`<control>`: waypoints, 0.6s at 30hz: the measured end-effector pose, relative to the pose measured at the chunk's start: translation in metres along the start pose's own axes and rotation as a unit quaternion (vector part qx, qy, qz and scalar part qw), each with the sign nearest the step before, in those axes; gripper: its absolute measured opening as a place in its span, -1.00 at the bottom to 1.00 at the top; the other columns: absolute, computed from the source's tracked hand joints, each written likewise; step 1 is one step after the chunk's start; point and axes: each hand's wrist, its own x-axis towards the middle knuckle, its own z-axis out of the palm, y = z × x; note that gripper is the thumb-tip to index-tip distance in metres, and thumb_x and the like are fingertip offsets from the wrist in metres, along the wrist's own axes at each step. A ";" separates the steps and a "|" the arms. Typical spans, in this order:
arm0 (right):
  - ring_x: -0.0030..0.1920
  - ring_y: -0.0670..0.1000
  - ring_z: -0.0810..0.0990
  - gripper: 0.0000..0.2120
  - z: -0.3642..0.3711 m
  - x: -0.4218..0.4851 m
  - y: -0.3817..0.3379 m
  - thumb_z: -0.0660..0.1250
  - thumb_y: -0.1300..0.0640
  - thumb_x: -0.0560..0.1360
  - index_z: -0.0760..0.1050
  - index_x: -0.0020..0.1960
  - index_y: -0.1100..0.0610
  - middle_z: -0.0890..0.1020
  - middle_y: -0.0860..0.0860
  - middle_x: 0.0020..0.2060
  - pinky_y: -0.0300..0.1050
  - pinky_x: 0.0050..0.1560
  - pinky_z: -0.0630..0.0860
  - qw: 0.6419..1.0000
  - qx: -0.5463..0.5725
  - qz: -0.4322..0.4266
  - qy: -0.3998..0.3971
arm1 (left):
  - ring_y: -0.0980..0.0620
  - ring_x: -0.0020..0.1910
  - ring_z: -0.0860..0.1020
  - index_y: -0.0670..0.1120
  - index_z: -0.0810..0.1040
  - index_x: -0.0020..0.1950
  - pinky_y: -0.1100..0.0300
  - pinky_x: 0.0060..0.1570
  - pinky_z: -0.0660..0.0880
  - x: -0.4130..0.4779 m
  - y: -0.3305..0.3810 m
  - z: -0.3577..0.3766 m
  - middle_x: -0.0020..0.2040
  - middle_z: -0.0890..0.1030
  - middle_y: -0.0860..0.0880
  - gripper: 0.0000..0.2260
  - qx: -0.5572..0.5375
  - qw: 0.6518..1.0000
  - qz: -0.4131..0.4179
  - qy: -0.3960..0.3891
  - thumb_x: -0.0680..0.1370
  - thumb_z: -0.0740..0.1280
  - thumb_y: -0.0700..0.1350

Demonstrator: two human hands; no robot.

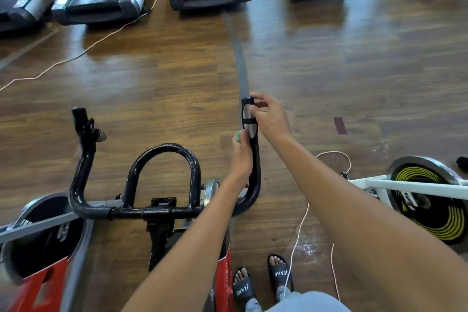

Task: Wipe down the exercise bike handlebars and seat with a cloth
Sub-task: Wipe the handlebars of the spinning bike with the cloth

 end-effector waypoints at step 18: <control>-0.28 -0.12 0.46 -0.74 0.003 0.000 0.004 0.28 0.14 0.60 0.52 0.27 -0.02 0.49 -0.11 -0.25 -0.10 -0.11 0.39 1.000 -0.012 0.018 0.003 | -0.11 -0.03 0.60 -0.09 0.36 0.26 -0.01 -0.10 0.47 -0.074 -0.031 -0.088 0.02 0.62 -0.08 -0.53 0.572 0.758 0.193 -0.247 0.66 -0.06 0.25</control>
